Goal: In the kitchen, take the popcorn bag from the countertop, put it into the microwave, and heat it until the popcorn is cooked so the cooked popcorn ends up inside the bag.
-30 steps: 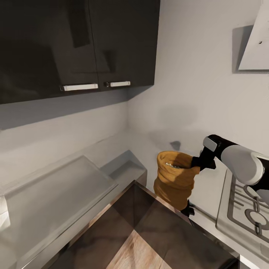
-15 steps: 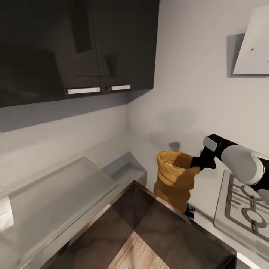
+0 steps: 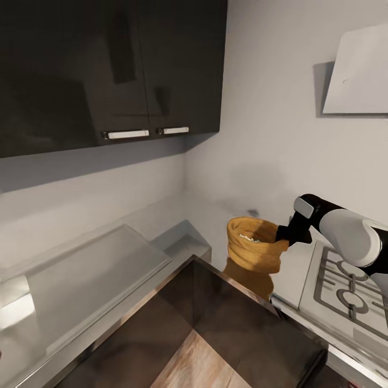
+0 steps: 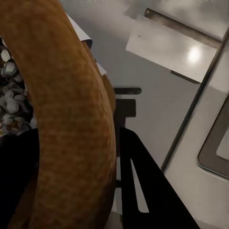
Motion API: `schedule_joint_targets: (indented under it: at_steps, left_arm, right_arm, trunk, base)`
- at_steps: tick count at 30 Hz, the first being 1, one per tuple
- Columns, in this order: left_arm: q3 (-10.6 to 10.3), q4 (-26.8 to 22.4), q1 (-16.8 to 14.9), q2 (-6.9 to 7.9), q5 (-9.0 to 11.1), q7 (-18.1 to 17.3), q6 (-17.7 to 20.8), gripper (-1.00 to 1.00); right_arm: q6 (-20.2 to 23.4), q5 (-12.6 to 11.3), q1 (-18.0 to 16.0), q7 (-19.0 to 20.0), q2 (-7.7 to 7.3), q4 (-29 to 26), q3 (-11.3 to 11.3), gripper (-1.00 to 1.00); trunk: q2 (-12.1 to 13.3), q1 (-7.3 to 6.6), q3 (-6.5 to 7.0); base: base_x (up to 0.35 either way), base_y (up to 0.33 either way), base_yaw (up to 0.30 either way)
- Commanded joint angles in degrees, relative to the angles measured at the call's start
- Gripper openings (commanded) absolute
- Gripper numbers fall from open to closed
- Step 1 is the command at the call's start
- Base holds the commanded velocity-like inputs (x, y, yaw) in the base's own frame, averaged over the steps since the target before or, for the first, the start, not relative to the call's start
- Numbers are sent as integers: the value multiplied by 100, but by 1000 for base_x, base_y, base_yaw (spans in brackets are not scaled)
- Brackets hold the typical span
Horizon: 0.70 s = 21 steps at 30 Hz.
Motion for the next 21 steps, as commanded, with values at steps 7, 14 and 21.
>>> schedule_joint_targets:
  at_steps: [7,14,21]
  left_arm:
    - [25,-16,1,-2,-1,0,30,100]
    - [25,-16,1,-2,-1,0,30,100]
    - [35,-16,1,8,-1,0,31,100]
  right_arm:
    - [0,14,-10,-42,-2,13,-44,-100]
    - [0,12,-10,-42,-11,12,-44,-100]
    - [0,13,-11,-42,-36,12,-44,-100]
  trunk:
    - [-9,3,55]
    - [-9,3,118]
    - [-9,3,174]
  base:
    - [0,0,-2]
    - [0,0,-132]
    - [0,0,-210]
